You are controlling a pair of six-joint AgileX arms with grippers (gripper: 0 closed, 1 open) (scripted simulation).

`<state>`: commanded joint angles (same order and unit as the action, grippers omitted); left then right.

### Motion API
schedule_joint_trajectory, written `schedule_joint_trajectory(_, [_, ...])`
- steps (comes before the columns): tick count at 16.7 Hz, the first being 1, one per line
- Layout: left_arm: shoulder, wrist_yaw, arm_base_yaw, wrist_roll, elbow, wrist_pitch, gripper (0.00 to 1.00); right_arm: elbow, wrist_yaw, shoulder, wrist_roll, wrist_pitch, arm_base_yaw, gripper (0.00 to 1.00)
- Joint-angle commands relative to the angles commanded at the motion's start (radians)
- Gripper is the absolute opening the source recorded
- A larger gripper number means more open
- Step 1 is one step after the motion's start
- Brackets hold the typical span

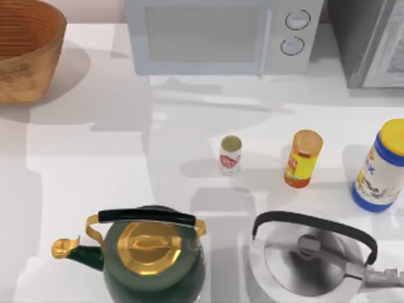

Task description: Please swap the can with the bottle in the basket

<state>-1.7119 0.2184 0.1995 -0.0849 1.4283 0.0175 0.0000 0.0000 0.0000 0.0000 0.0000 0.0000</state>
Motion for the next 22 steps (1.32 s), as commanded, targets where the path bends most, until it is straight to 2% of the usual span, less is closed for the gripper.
schedule_joint_trajectory(6, [-0.173,-0.015,-0.021,0.007,0.052,-0.108,0.0,0.0,0.0,0.0,0.0,0.0,0.0,1.0])
schedule_joint_trajectory(11, [-0.193,-0.02,-0.027,0.009,0.061,-0.128,0.0,0.0,0.0,0.0,0.0,0.0,0.0,1.0])
schedule_joint_trajectory(22, [-0.193,-0.02,-0.027,0.009,0.061,-0.128,0.83,0.0,0.0,0.0,0.0,0.0,0.0,1.0])
